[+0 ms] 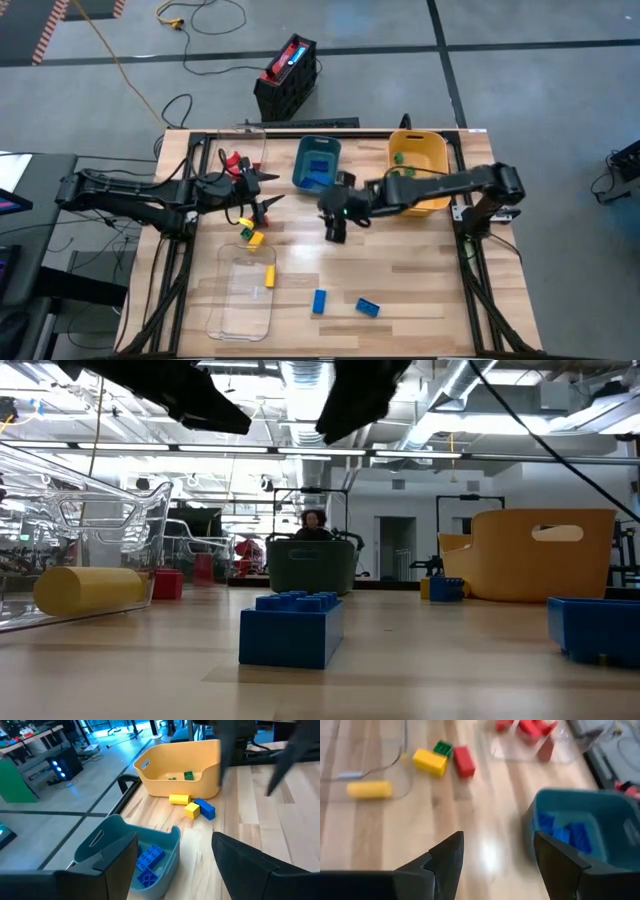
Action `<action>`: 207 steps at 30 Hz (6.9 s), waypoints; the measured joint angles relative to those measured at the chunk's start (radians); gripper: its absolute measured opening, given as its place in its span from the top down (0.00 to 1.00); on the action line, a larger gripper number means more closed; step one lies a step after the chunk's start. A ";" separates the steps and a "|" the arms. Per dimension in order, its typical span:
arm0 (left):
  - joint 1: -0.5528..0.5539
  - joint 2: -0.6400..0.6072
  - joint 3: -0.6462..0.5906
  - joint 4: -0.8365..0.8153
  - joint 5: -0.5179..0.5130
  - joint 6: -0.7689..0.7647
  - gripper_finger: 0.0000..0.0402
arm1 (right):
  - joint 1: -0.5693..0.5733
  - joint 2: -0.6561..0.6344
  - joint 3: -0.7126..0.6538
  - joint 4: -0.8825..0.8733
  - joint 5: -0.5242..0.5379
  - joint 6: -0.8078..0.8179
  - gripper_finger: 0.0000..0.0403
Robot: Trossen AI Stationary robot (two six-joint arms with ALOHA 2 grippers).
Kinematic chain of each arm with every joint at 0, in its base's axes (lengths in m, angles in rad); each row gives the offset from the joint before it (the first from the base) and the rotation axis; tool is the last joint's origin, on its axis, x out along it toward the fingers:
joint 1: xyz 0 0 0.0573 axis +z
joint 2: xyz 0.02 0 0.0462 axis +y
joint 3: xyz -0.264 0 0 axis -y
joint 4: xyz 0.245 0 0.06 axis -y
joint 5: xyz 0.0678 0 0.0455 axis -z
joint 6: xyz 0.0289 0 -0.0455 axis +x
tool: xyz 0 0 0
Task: Sort blocks
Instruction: Put the blue game piece into the blue bin, then put the yellow block into the bottom transparent bin
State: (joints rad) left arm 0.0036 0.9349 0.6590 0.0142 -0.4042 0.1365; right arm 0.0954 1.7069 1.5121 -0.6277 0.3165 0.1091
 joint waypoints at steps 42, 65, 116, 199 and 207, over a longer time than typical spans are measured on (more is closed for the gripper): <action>0.019 -0.032 0.000 0.108 -0.190 0.217 0.38 | 0.423 0.016 -0.109 -0.044 -0.031 0.298 0.38; 0.071 -0.095 0.000 0.082 -0.226 0.231 0.38 | 0.431 0.165 -0.156 -0.121 -0.388 0.505 0.38; 0.069 -0.338 0.000 -0.266 0.071 0.140 0.38 | 0.177 0.058 -0.076 -0.290 0.001 0.048 0.38; 0.063 -0.086 -0.001 -0.153 0.092 -0.071 0.38 | -0.459 0.349 0.284 -0.183 -0.294 -0.297 0.42; 0.063 -0.117 -0.001 -0.237 0.063 -0.060 0.38 | -0.414 0.246 0.302 -0.483 -0.237 -0.320 0.42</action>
State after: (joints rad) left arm 0.0666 0.8183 0.6579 -0.2233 -0.3416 0.0764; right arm -0.3185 1.9532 1.8141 -1.1105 0.0792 -0.2108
